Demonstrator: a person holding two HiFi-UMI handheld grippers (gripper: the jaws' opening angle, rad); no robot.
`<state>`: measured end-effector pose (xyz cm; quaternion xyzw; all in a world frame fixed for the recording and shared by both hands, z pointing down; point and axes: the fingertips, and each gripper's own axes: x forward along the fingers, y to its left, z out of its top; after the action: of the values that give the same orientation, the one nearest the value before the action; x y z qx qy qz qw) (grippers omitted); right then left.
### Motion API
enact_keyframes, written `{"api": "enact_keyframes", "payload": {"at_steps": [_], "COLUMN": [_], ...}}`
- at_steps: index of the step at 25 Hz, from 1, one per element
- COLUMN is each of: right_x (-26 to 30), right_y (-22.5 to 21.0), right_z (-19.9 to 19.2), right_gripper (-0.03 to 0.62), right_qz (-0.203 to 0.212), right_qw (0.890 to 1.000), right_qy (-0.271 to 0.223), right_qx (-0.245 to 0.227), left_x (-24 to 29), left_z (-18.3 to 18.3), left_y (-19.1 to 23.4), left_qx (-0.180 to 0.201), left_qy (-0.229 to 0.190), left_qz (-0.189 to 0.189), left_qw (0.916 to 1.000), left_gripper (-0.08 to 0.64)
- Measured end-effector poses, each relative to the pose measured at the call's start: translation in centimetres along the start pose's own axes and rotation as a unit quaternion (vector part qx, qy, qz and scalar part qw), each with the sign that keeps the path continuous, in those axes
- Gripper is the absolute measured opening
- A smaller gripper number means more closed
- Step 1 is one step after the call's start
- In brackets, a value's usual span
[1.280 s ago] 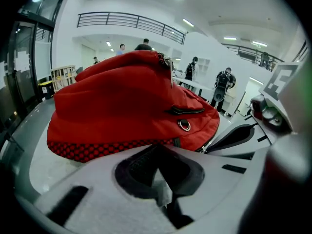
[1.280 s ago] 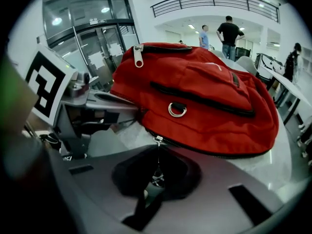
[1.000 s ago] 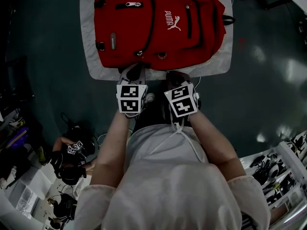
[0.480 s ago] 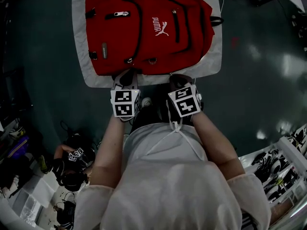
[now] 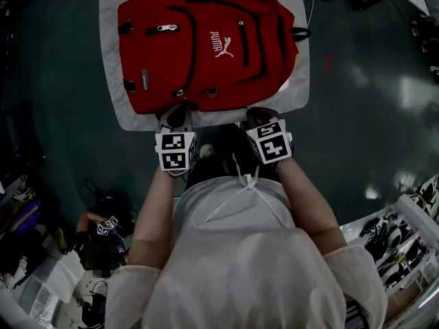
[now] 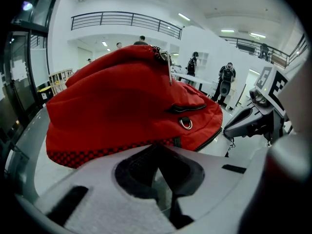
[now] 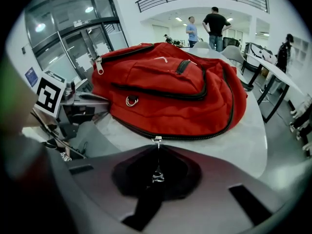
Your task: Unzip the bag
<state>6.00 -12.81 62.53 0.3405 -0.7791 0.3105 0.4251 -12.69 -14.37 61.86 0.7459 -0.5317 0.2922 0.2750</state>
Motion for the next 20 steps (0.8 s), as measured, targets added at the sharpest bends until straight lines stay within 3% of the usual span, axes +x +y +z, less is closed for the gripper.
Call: {"api": "enact_keyframes", "payload": {"at_steps": [9, 20], "right_x": [-1.0, -1.8], "right_y": [-3.0, -8.4], "right_z": [0.2, -0.1], "right_gripper": [0.029, 0.029], "right_qz": [-0.025, -0.064], "right_qw": [0.999, 0.998], "right_qy": [0.011, 0.015], "right_qx": [-0.022, -0.004], "left_x": [0.1, 0.2], "left_z": [0.0, -0.1], "left_y": [0.1, 0.3], "left_qx": [0.004, 0.022], "left_qy": [0.005, 0.006], "left_qz": [-0.001, 0.012], "left_qw": [1.0, 0.9997], "left_gripper": [0.02, 0.02]}}
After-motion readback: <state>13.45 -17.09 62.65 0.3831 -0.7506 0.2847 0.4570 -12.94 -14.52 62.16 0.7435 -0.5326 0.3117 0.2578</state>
